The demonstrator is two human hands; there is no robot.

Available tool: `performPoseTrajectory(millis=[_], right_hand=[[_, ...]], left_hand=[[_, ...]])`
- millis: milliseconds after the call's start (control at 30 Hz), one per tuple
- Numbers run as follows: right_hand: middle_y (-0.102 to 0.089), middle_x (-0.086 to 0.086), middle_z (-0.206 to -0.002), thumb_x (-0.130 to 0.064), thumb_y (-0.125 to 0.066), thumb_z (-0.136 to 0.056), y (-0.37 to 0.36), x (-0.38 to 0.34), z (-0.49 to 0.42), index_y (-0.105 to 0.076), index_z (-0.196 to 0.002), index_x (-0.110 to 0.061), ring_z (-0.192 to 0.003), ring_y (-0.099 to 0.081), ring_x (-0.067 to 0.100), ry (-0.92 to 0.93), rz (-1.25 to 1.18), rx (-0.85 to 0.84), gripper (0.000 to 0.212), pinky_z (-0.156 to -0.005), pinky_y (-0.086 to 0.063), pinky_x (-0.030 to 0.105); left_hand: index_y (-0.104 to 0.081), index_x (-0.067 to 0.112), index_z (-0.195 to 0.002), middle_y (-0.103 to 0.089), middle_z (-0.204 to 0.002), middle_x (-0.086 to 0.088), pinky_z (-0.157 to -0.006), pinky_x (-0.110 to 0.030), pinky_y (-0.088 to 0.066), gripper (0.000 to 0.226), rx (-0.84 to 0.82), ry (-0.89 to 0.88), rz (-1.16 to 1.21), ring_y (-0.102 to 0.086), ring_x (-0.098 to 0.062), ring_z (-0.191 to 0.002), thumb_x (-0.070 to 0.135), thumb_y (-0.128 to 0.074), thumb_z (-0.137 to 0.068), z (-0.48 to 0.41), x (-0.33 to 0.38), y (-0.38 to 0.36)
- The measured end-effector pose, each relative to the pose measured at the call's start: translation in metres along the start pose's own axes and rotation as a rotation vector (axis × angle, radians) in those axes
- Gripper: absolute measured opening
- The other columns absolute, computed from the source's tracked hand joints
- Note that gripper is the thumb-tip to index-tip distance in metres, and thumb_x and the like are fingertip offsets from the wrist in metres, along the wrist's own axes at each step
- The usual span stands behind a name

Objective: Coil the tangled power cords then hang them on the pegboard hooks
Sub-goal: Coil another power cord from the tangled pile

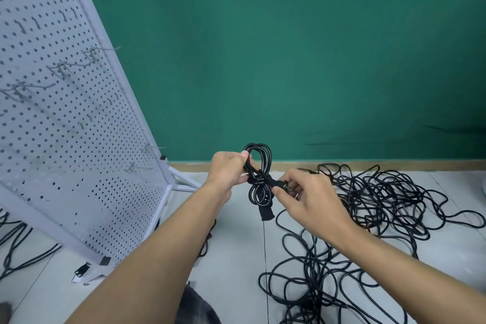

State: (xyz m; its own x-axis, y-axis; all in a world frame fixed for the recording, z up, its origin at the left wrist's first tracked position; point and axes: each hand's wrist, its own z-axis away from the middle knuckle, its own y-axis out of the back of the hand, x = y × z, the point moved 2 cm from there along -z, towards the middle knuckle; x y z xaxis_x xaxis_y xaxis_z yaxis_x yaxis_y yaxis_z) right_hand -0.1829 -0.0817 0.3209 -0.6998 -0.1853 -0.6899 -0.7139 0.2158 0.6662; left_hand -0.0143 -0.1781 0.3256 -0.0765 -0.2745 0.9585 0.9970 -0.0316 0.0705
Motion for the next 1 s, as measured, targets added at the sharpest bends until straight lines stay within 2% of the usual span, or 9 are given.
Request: performPoseTrajectory(millis=[100, 200, 333, 500, 567, 633, 667, 800, 1000], right_hand=[[-0.07, -0.005, -0.077, -0.027, -0.073, -0.095, -0.001, 0.009, -0.003, -0.071, -0.087, -0.025, -0.052, -0.055, -0.003, -0.119, -0.128, -0.044, 0.009, -0.057, -0.037, 0.017], [-0.074, -0.008, -0.087, -0.028, -0.069, -0.099, -0.001, 0.021, -0.005, -0.073, -0.092, -0.03, -0.058, -0.059, -0.01, -0.162, -0.14, -0.101, 0.008, -0.064, -0.041, 0.022], [-0.076, -0.004, -0.093, -0.026, -0.06, -0.104, -0.013, 0.023, -0.01, -0.075, -0.115, -0.02, -0.059, -0.059, 0.011, -0.066, -0.072, -0.084, 0.02, -0.074, -0.054, 0.033], [-0.065, 0.004, -0.091, -0.02, -0.042, -0.11, -0.038, 0.013, -0.017, -0.037, -0.159, -0.02, -0.084, -0.055, 0.023, -0.026, 0.0, -0.137, 0.05, -0.075, -0.037, 0.035], [-0.062, -0.001, -0.117, -0.027, -0.043, -0.109, -0.05, 0.002, -0.015, -0.024, -0.164, -0.021, -0.098, -0.054, 0.015, -0.078, -0.089, -0.222, 0.058, -0.085, -0.034, 0.026], [-0.052, -0.016, -0.139, -0.041, -0.052, -0.105, -0.06, -0.012, -0.012, -0.026, -0.161, -0.028, -0.112, -0.055, 0.003, -0.106, -0.213, -0.294, 0.063, -0.099, -0.036, 0.025], [-0.055, -0.024, -0.137, -0.046, -0.059, -0.101, -0.064, -0.017, -0.013, -0.034, -0.155, -0.032, -0.113, -0.057, -0.002, -0.08, -0.249, -0.297, 0.061, -0.103, -0.04, 0.027], [-0.075, -0.015, -0.098, -0.037, -0.085, -0.084, -0.084, -0.015, -0.023, -0.061, -0.13, -0.024, -0.081, -0.072, 0.003, -0.091, -0.329, -0.226, 0.053, -0.081, -0.059, 0.027], [-0.073, -0.01, -0.09, -0.041, -0.085, -0.082, -0.129, -0.001, -0.029, -0.065, -0.11, -0.021, -0.077, -0.069, 0.003, -0.176, -0.26, -0.282, 0.04, -0.074, -0.058, 0.027]], left_hand=[[-0.068, 0.005, -0.086, -0.072, -0.09, -0.008, -0.077, -0.028, -0.062, 0.028, 0.001, -0.02, 0.061, -0.077, -0.016, -0.077, 0.014, -0.052, -0.107, -0.003, 0.001, 0.005], [-0.067, 0.003, -0.098, -0.072, -0.092, -0.006, -0.08, -0.027, -0.06, 0.025, -0.07, -0.048, 0.08, -0.076, -0.014, -0.078, 0.017, -0.049, -0.109, -0.001, -0.001, 0.007], [-0.065, 0.004, -0.111, -0.072, -0.099, -0.004, -0.083, -0.029, -0.06, 0.022, -0.073, -0.078, 0.117, -0.074, -0.006, -0.074, 0.017, -0.047, -0.11, -0.001, -0.002, 0.014], [-0.064, 0.005, -0.112, -0.07, -0.098, -0.004, -0.073, -0.023, -0.06, 0.02, -0.038, -0.073, 0.198, -0.073, -0.01, -0.08, 0.017, -0.048, -0.11, -0.003, -0.006, 0.034], [-0.064, 0.004, -0.112, -0.071, -0.098, -0.003, -0.077, -0.025, -0.061, 0.02, -0.012, -0.064, 0.203, -0.073, -0.011, -0.084, 0.017, -0.049, -0.11, -0.004, -0.011, 0.044], [-0.064, 0.005, -0.112, -0.072, -0.099, -0.004, -0.083, -0.03, -0.06, 0.021, 0.007, -0.05, 0.206, -0.074, -0.013, -0.088, 0.018, -0.049, -0.109, -0.006, -0.016, 0.055], [-0.064, 0.005, -0.111, -0.072, -0.101, -0.006, -0.082, -0.03, -0.06, 0.021, 0.014, -0.041, 0.214, -0.075, -0.013, -0.09, 0.019, -0.049, -0.11, -0.008, -0.019, 0.061], [-0.065, 0.003, -0.115, -0.075, -0.112, -0.012, -0.077, -0.027, -0.057, 0.023, 0.029, 0.034, 0.227, -0.074, -0.019, -0.099, 0.019, -0.048, -0.11, -0.016, -0.032, 0.081], [-0.067, 0.0, -0.115, -0.076, -0.107, -0.013, -0.085, -0.034, -0.059, 0.019, 0.063, 0.176, 0.188, -0.075, -0.026, -0.099, 0.012, -0.054, -0.106, -0.036, -0.06, 0.101]])
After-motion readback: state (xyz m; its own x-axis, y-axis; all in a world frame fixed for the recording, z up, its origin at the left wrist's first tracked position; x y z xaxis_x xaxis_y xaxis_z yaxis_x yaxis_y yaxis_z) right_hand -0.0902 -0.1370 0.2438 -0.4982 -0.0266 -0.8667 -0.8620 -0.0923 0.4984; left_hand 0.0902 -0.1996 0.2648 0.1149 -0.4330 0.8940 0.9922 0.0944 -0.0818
